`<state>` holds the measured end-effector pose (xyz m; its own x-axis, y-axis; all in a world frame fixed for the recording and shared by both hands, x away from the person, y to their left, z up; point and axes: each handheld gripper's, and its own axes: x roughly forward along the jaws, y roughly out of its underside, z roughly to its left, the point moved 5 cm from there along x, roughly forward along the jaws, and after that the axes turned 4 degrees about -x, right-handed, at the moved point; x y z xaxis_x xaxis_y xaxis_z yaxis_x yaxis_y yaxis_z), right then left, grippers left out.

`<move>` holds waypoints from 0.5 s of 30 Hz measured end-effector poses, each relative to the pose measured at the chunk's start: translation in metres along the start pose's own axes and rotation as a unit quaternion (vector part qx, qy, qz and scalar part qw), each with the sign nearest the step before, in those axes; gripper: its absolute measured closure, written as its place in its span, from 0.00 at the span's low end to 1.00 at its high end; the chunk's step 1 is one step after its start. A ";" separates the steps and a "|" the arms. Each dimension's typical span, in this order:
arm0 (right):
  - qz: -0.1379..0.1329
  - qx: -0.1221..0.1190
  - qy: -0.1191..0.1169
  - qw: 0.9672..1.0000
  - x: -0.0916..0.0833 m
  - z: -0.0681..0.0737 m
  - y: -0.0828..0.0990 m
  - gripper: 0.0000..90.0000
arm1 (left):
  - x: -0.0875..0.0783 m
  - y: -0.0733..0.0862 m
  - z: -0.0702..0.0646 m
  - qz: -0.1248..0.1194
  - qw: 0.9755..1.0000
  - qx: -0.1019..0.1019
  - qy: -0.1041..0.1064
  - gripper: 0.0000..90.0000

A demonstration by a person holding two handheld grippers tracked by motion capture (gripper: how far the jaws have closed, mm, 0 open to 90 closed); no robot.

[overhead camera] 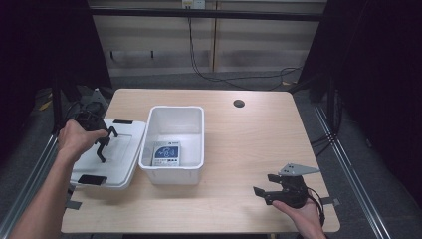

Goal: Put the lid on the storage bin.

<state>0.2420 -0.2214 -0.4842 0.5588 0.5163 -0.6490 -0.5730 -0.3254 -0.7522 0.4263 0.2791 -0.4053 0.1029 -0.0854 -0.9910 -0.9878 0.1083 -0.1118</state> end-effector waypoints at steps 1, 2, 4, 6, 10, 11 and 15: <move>0.000 0.000 0.000 1.000 0.000 0.000 0.000 0.29 | -0.002 0.000 0.001 -0.004 1.000 0.002 0.000 0.94; 0.000 -0.001 -0.001 1.000 0.000 0.000 0.000 0.29 | -0.004 0.000 0.001 -0.004 1.000 0.004 0.002 0.94; -0.001 -0.002 0.000 1.000 0.000 0.000 0.000 0.29 | -0.007 0.001 0.002 -0.008 1.000 -0.001 0.004 0.94; 0.000 0.000 0.000 1.000 0.000 0.000 0.000 0.29 | -0.010 0.001 0.003 -0.008 1.000 0.000 0.003 0.94; 0.000 0.000 0.000 1.000 0.000 0.000 0.000 0.29 | -0.014 0.002 0.006 -0.010 1.000 -0.002 0.008 0.94; 0.001 0.000 -0.001 1.000 0.000 0.000 0.000 0.29 | -0.015 0.002 0.006 -0.013 1.000 -0.002 0.005 0.94; 0.001 0.000 0.000 1.000 0.000 0.000 0.000 0.29 | -0.017 0.003 0.006 -0.008 1.000 0.001 0.005 0.94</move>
<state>0.2422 -0.2214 -0.4846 0.5569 0.5164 -0.6505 -0.5741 -0.3267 -0.7508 0.4222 0.2872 -0.3891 0.1175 -0.0977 -0.9883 -0.9858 0.1088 -0.1279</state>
